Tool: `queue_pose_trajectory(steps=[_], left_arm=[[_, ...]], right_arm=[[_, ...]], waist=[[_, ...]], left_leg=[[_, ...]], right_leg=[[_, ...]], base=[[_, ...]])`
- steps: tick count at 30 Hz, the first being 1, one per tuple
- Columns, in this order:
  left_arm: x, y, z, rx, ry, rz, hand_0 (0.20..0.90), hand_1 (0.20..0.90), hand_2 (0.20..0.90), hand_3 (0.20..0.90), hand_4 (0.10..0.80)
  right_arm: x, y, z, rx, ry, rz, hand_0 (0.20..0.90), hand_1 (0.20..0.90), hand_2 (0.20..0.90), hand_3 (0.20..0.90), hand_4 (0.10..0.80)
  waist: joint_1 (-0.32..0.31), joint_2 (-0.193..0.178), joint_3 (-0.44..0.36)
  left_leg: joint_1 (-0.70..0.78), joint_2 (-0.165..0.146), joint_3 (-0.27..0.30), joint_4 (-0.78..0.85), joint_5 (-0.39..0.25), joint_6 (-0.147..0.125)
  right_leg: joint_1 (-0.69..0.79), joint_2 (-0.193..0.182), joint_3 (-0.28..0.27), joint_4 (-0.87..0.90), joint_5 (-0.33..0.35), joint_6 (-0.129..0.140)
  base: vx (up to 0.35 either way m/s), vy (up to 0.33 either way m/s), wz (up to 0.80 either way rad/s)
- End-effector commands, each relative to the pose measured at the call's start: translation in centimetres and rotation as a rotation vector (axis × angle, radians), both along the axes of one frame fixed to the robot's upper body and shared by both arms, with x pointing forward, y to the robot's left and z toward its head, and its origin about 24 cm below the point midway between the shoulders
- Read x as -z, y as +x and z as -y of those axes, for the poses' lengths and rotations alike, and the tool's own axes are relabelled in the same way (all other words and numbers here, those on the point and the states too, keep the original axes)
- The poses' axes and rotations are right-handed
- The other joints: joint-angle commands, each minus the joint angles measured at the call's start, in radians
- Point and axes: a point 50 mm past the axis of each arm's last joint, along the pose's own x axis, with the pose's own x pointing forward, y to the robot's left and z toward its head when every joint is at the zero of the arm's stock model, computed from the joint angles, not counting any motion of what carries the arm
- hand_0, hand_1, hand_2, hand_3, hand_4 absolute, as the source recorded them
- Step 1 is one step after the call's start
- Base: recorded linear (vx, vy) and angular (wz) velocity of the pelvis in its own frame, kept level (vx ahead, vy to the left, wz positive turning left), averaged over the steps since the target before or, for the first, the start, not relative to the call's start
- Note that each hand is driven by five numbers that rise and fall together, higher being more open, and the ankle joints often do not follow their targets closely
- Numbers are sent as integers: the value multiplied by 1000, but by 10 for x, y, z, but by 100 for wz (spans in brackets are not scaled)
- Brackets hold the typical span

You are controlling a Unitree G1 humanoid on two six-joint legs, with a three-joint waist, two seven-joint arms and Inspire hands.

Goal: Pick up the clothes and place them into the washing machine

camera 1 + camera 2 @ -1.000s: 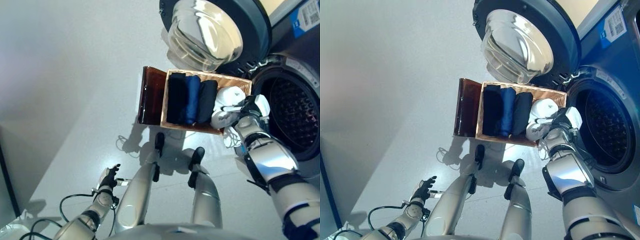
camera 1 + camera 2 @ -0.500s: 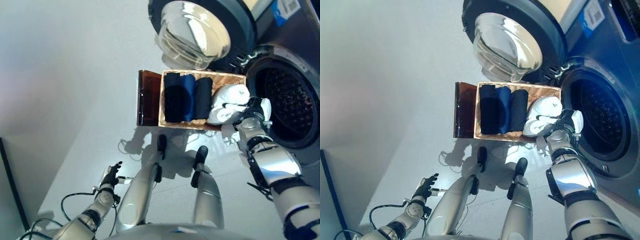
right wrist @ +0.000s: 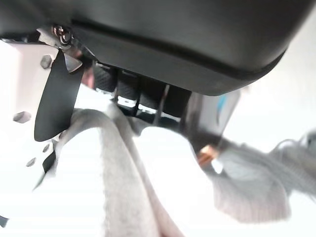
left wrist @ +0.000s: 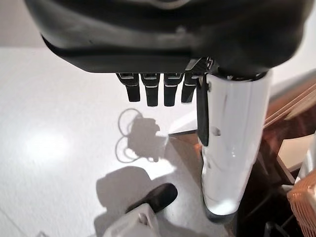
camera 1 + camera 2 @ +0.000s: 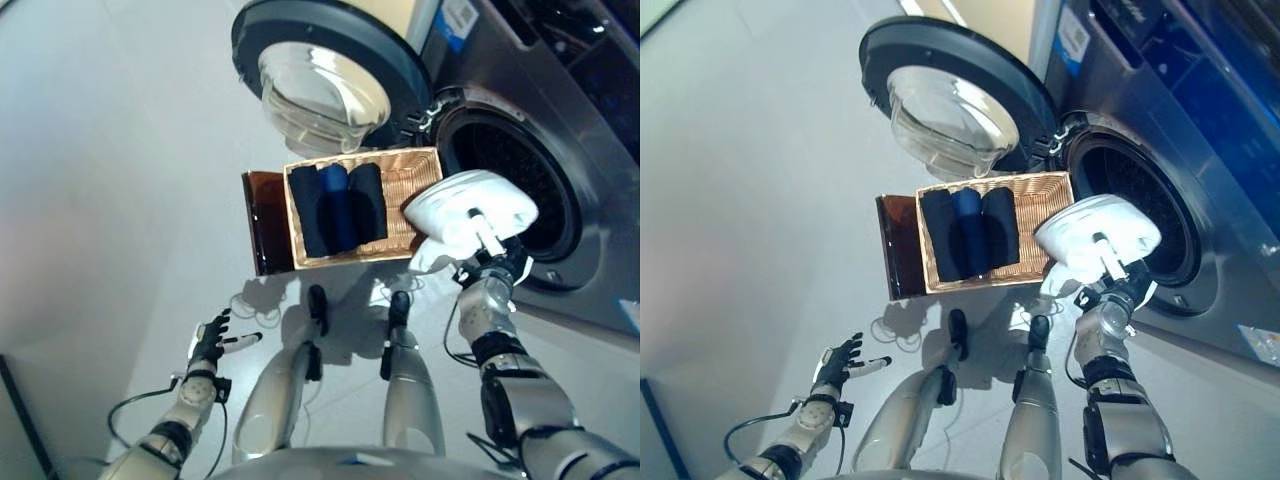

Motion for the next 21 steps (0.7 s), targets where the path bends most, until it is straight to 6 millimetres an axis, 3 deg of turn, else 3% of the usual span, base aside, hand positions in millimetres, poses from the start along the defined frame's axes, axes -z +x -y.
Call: queue_pose_trajectory(steps=[1,3,4,5,6,9,11,14,16,21], left_arm=[[2,-19,-34,-94,60,-55,900,900,900,900,800],[0,-14,-36,-107,66,-50,900,900,900,900,800],[-2,-8,-37,-121,71,-45,900,900,900,900,800],[-2,-8,-37,-121,71,-45,900,900,900,900,800],[13,-10,5,-43,61,-107,900,900,900,900,800],[7,-11,7,-8,34,-46,900,900,900,900,800],[12,-25,1,-37,42,-70,900,900,900,900,800],[12,-29,-13,-94,72,-87,900,900,900,900,800],[3,-21,-31,-220,100,-30,900,900,900,900,800],[-27,10,-50,-420,78,214,900,900,900,900,800]], right_arm=[[-78,21,6,-4,-116,385,200,200,200,200,300],[-86,22,2,-8,-105,448,200,200,200,200,300],[-89,22,-1,10,-67,498,200,200,200,200,300],[-89,21,-1,10,-66,499,200,200,200,200,300],[-80,22,-11,6,-25,488,200,200,200,200,300],[-95,25,0,77,-22,511,200,200,200,200,300],[-106,30,4,111,0,534,200,200,200,200,300],[-117,35,8,147,9,544,200,200,200,200,300],[-125,36,15,177,5,546,200,200,200,200,300],[-134,33,28,225,-36,527,200,200,200,200,300]], waist=[[-7,6,-17],[-20,3,-11],[-29,0,-16],[-27,1,-18],[-42,-25,-15],[-20,-5,-16],[-11,6,-15],[-4,18,-6],[6,25,-6],[20,34,-13]], left_leg=[[-146,15,-32,288,-151,-92],[-192,27,-31,374,-186,-93],[-221,47,-34,460,-252,-101],[-230,50,-34,475,-262,-101],[-259,68,-34,535,-295,-103],[-321,78,-39,623,-331,-101],[-348,83,-42,656,-346,-96],[-371,81,-45,684,-358,-90],[-391,79,-52,698,-364,-86],[-416,72,-61,689,-355,-88]], right_leg=[[-44,-9,-27,89,-30,-47],[-102,3,-16,180,-65,-61],[-143,17,-7,275,-126,-67],[-151,18,-5,287,-135,-67],[-181,29,-12,341,-160,-77],[-233,27,-20,415,-184,-83],[-260,32,-21,436,-197,-85],[-290,37,-18,470,-208,-88],[-319,38,-15,490,-219,-95],[-347,39,-10,501,-231,-107]], base=[[-88,-24,1],[-34,-44,5],[46,-51,12],[27,-136,15],[-33,-97,10],[-62,-72,3],[-37,-16,-3],[-23,-1,-6],[0,-15,-4],[15,-36,2]])
